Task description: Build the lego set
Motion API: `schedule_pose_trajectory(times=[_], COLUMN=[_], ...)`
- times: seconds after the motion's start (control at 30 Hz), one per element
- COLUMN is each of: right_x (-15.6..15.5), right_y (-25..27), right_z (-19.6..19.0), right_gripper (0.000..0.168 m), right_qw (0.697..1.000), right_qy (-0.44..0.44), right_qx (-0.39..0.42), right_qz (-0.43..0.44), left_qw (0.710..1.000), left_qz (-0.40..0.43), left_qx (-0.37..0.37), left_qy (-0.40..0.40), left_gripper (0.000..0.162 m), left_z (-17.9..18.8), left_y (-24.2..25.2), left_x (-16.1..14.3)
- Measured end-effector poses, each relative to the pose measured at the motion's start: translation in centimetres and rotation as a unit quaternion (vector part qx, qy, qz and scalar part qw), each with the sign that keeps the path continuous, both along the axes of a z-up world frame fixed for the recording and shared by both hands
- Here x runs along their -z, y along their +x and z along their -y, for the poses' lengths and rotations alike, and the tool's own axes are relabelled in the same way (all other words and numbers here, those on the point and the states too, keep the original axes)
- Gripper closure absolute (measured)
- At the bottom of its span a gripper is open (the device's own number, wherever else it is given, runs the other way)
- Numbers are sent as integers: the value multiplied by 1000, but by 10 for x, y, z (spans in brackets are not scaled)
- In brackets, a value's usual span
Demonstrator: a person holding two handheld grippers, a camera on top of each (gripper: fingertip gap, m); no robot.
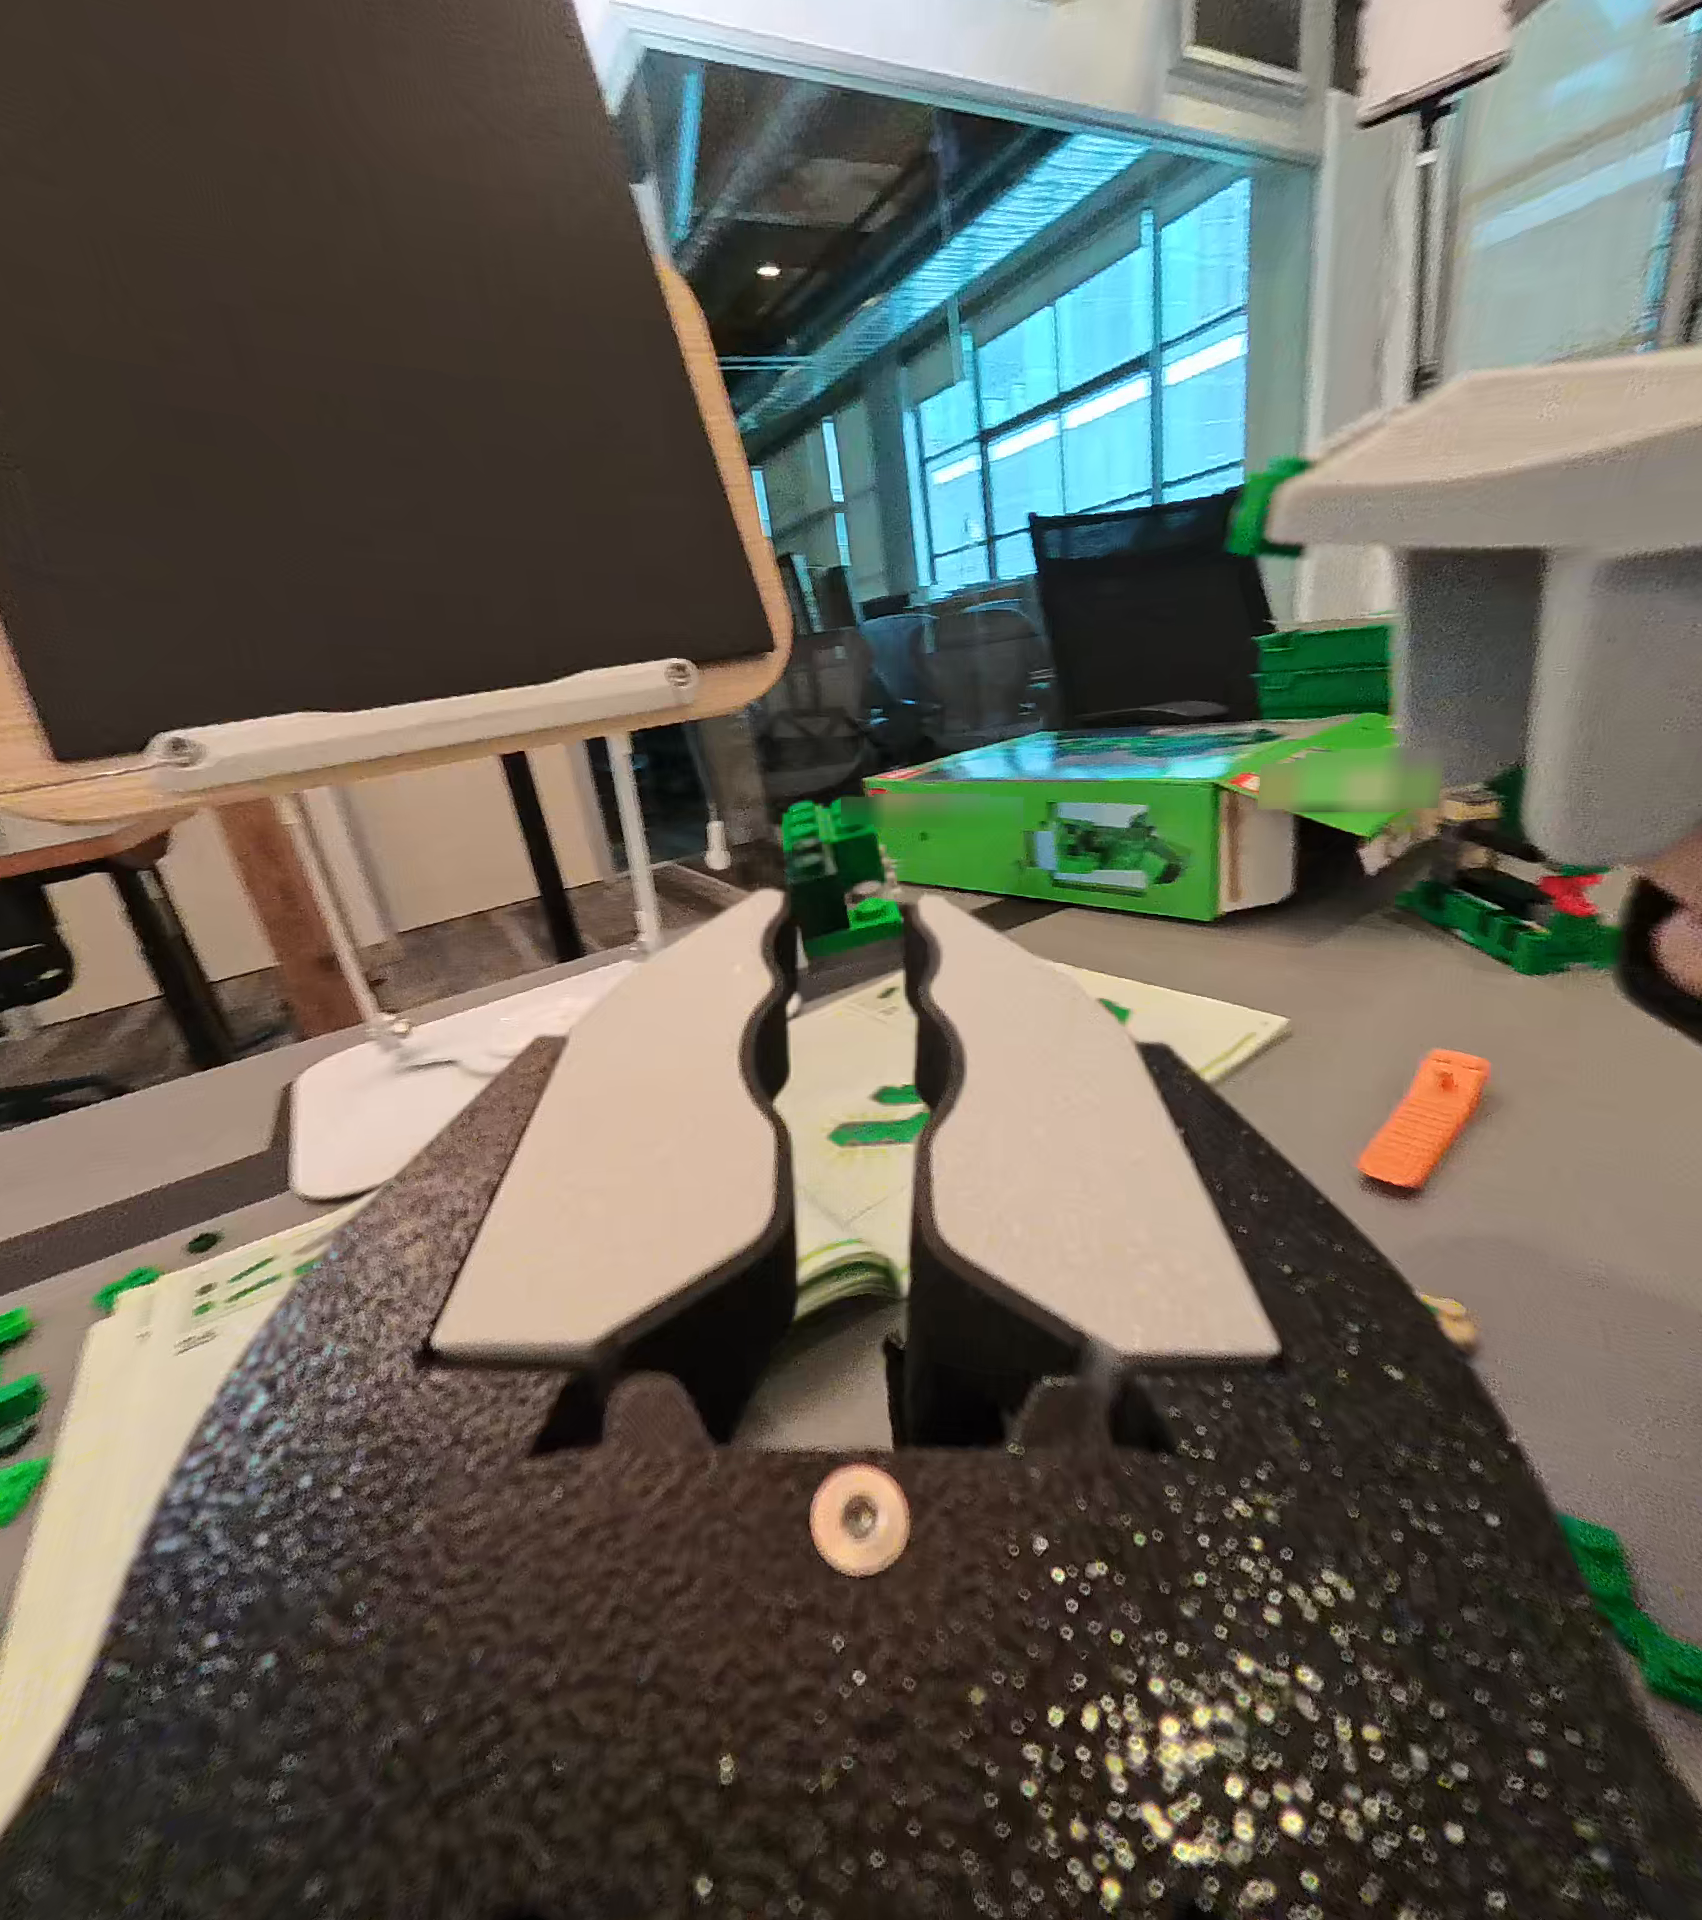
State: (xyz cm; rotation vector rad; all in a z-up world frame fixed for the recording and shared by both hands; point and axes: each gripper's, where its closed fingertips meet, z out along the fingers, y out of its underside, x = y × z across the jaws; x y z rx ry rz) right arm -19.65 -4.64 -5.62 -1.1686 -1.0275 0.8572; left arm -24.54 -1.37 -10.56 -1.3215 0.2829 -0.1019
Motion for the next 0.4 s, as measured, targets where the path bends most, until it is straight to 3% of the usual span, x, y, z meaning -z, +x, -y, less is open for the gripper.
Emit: schedule_pose_trajectory(times=[0.1,0.2,0.4], right_x=[-14,-53,-94], right_y=[-3,-1,-8], right_z=[-8,-22,-30], right_gripper=[161,161,161], right_qw=[999,996,994], right_qy=[38,75,44], right_qx=[18,38,28], right_qz=[1,-35,-101], left_qw=[999,997,993], left_qz=[23,31,-77], left_qx=[42,77,85], left_qy=[-7,-2,31], left_gripper=[144,144,143], left_z=[3,10,17], left_y=[8,24,50], left_x=[0,-4,-10])
